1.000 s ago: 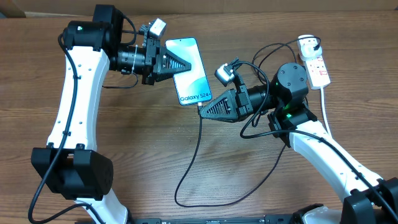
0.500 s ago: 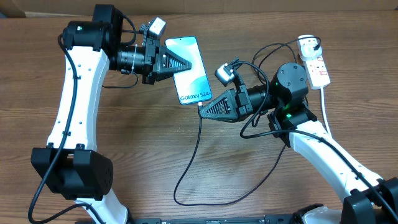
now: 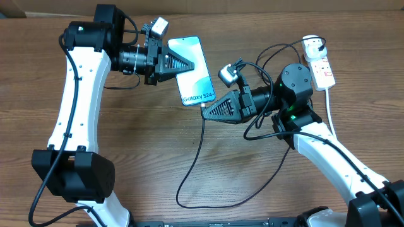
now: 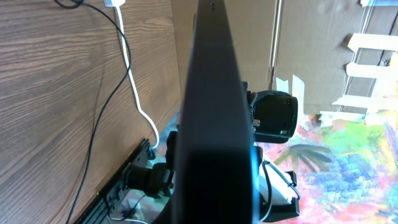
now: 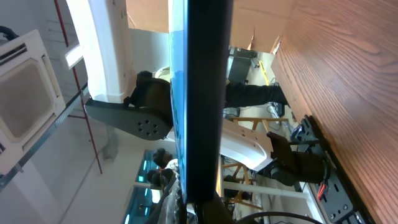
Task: Plug charger to phone and switch on socket
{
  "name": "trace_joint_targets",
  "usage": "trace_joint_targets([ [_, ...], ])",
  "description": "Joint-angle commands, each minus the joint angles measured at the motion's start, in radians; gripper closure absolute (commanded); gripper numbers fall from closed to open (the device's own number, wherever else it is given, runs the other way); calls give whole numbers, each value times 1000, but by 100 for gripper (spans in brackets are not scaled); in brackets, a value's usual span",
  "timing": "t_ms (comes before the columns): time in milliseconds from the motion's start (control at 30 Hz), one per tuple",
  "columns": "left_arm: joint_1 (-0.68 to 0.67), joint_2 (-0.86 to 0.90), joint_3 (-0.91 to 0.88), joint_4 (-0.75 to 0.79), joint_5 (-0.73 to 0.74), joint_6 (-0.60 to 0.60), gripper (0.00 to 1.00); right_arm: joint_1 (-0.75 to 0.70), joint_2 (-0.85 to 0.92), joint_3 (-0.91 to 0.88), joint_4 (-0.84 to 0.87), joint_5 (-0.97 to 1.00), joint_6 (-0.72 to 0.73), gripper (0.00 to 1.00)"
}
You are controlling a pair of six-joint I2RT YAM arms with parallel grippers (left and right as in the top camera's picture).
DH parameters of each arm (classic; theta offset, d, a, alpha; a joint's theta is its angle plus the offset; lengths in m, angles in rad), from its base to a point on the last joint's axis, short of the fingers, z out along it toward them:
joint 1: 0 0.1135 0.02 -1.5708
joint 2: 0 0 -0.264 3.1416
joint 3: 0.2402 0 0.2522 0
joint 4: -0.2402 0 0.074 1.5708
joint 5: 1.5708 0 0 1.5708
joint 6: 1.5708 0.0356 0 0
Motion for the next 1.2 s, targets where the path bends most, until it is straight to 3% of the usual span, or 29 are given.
trace_joint_targets([
  [0,-2,-10,14,5,59,29,96,21,-21,5,3,5,5,96],
  [1167,-2,-10,14,3,55,29,96,18,-21,6,12,19,7,96],
])
